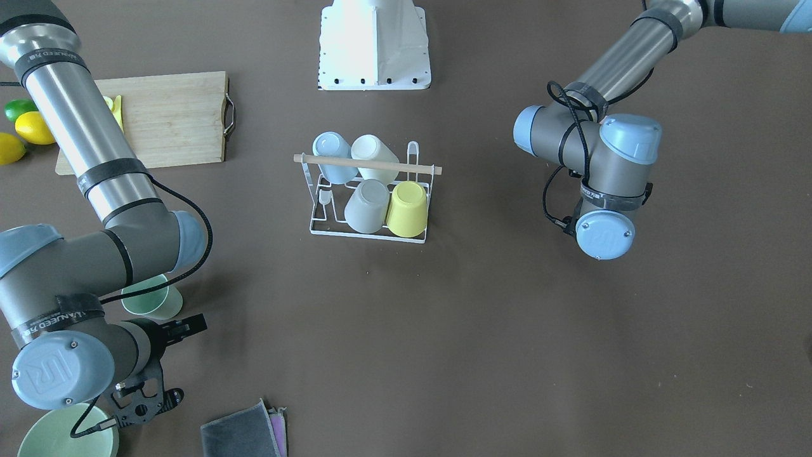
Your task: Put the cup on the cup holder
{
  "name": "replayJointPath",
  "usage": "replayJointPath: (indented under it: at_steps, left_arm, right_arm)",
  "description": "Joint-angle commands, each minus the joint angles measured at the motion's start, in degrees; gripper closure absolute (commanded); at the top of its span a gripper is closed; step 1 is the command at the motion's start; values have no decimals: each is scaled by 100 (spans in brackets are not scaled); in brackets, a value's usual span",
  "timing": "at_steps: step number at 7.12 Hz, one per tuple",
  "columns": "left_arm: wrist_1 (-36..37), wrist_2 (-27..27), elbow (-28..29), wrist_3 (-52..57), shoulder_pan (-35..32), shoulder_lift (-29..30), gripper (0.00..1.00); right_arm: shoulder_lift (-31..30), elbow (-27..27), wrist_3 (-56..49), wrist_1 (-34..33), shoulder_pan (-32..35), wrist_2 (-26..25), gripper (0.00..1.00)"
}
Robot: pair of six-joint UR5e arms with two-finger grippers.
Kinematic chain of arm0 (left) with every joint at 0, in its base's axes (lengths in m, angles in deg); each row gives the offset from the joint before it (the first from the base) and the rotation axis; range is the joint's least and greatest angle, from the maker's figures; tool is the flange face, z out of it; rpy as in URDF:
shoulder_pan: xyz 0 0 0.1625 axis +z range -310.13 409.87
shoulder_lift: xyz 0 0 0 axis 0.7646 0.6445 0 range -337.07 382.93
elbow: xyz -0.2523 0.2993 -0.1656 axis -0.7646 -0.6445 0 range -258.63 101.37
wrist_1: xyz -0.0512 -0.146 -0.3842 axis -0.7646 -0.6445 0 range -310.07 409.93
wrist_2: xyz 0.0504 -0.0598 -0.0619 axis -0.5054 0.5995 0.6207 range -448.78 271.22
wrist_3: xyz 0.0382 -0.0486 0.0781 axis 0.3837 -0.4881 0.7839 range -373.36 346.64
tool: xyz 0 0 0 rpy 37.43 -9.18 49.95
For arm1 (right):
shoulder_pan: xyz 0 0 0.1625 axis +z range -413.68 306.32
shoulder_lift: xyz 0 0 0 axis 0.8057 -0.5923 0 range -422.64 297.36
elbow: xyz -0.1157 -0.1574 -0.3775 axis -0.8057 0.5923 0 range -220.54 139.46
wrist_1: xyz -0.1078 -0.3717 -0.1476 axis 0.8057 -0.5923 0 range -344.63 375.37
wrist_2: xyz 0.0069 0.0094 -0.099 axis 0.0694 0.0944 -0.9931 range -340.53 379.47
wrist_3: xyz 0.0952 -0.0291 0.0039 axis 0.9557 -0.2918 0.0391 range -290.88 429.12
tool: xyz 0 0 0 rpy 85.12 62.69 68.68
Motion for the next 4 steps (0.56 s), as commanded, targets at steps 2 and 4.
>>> replayJointPath:
  at_steps: [2, 4]
  left_arm:
    - [23, 190, 32, -32, 54, -39, 1]
    - [14, 368, 33, 30, 63, -30, 1]
  right_arm:
    - [518, 777, -1035, -682, -115, -53, 0]
    - [554, 804, -1426, -773, -98, -194, 0]
